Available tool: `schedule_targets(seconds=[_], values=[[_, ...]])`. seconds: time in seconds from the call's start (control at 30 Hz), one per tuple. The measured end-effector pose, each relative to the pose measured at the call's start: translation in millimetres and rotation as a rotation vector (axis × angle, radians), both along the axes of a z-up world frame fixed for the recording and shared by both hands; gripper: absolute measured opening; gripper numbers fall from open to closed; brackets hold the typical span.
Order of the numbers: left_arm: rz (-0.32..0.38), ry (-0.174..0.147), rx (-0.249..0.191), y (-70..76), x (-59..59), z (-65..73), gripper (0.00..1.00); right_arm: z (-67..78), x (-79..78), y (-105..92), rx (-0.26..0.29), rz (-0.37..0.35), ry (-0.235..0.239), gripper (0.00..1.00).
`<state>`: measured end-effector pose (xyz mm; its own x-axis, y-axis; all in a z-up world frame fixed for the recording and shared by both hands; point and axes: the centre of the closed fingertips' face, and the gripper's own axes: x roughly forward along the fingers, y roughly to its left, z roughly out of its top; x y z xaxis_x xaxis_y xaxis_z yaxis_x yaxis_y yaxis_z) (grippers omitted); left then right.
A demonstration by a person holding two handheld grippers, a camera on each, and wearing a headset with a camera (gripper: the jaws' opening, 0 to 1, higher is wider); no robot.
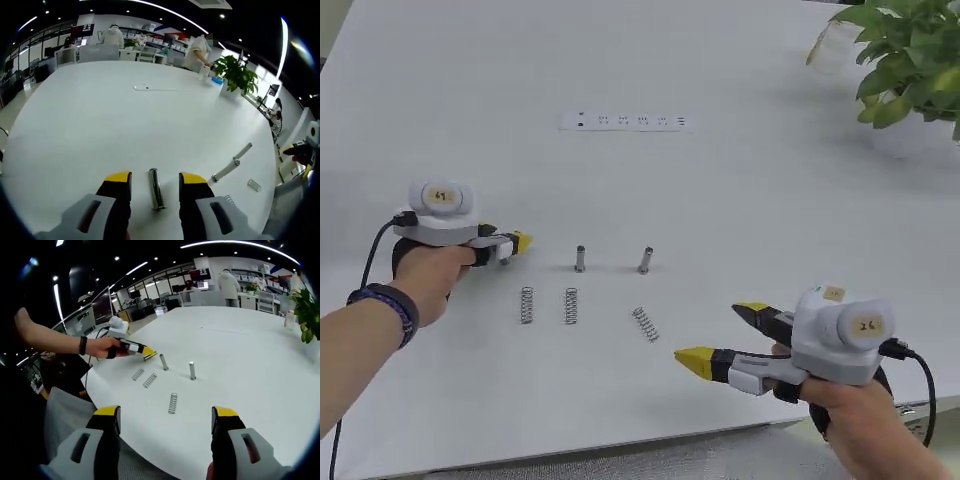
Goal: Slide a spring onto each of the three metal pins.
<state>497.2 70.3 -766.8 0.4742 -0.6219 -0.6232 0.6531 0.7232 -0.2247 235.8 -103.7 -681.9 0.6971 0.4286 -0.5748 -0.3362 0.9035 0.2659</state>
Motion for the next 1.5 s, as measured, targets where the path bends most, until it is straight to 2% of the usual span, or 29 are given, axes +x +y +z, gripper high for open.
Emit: schedule_targets(seconds=[0.2,0.3,0.47,0.5,0.53,0.57,0.77,0.87,0.9,1.0,1.1,1.27,1.5], values=[[-0.016,0.004,0.033,-1.1,-2.4,-8.4,0.28,-0.3,0.4,-1.2,0.001,-0.002,0.001,0.73],[-0.017,0.008,0.034,-1.9,-3.5,-9.9,0.27,-1.5,0.3,-1.1,0.002,-0.002,0.005,0.73],[-0.018,-0.004,0.049,-3.1,-0.5,-10.1,0.2,-3.1,1.4,1.5,0.003,0.006,0.008,0.73],[-0.026,-0.02,0.078,-1.6,-0.2,-11.1,0.18,-3.3,1.9,1.7,0.003,0.007,0.008,0.73],[-0.035,-0.033,0.09,-2.2,0.3,-11.3,0.15,-3.3,2.4,1.7,0.004,0.005,0.007,0.73],[-0.036,-0.024,0.089,-3.6,-1.9,-12.1,0.14,-2.9,3.1,2.0,0.008,0.003,0.005,0.73],[-0.058,-0.046,0.136,-5.9,-3.1,-12.3,0.1,-4.3,3.5,4.0,0.008,0.009,0.008,0.73],[-0.057,-0.035,0.165,-4.9,-3.6,-13.8,0.02,-4.5,3.4,4.0,0.01,0.007,0.009,0.73],[-0.049,-0.02,0.169,-4.4,-4.1,-14.2,0.01,-4.4,3.5,4.2,0.011,0.007,0.009,0.73],[-0.05,-0.019,0.185,-4.1,-4.2,-13.8,0.0,-4.3,3.5,4.4,0.008,0.01,0.009,0.73],[-0.049,0.001,0.192,-3.4,-6.8,-13.9,0.0,-3.9,3.7,4.0,0.008,0.009,0.008,0.72],[-0.051,0.017,0.188,-4.3,-10.8,-13.5,0.0,-2.5,3.9,2.7,0.008,0.003,0.006,0.72],[-0.052,0.007,0.171,-6.8,-11.1,-6.2,0.0,-1.2,4.1,1.4,0.009,-0.002,0.003,0.72]])
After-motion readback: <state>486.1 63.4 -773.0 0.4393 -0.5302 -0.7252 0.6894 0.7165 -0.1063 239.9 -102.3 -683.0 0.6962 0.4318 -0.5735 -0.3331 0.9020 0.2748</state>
